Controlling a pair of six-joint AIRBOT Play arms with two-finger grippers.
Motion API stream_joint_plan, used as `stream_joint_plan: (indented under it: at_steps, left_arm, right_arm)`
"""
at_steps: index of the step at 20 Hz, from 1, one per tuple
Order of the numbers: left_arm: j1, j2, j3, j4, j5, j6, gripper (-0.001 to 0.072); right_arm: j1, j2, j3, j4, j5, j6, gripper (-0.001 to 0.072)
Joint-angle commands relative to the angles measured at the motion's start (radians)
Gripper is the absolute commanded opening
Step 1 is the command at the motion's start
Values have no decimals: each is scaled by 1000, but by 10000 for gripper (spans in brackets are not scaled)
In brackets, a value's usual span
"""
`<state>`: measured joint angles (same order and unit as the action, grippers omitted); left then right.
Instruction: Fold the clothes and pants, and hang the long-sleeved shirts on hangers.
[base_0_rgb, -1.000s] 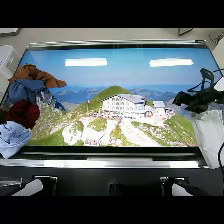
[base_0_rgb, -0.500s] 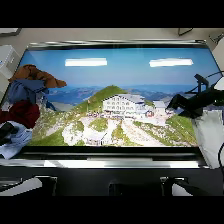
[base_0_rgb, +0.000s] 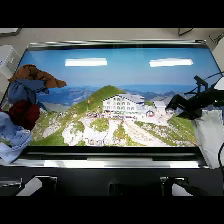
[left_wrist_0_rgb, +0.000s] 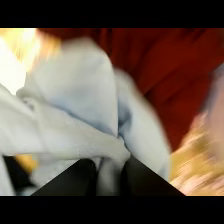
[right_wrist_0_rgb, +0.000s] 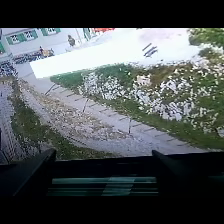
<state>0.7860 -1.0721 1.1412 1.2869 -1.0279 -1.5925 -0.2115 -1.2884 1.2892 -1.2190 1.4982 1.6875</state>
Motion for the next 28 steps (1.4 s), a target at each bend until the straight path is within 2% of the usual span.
stream_joint_plan:
  at_steps: [1, 5, 9, 13, 16, 20, 21, 22, 25, 28]
  left_arm:
    - [-71, 268, 155, -220, 145, -62, 28]
    - [-383, 534, 164, -455, 253, -63, 27]
    - [-779, 547, 132, -472, 278, -68, 28]
    - [-1136, 354, -17, -468, 315, 38, 28]
    - [-1376, 76, -127, -469, 343, 40, 28]
    - [-1640, -319, -81, -555, 384, 41, 38]
    - [-1673, -391, -39, -592, 378, 41, 283]
    - [-1680, -439, 8, -610, 353, 40, 720]
    - [-1553, -477, 162, -525, 199, 83, 712]
    - [-1272, -473, 293, -402, 36, 81, 712]
  right_arm:
    - [1, -1, 0, 2, -66, -1, 672]
    - [1, -1, 0, 2, -68, -1, 672]
    - [1, 0, 0, 3, -14, -1, 672]
    - [1, 13, 0, 1, 40, -11, 672]
    - [1, 47, 2, -52, 45, -28, 673]
    - [1, 84, 34, -207, 44, -28, 672]
    - [1, 89, 34, -219, 40, -30, 672]
    - [1, 89, 34, -218, 41, -36, 672]
    - [1, 89, 34, -191, 53, -35, 673]
    - [1, 90, 4, -39, 87, -50, 678]
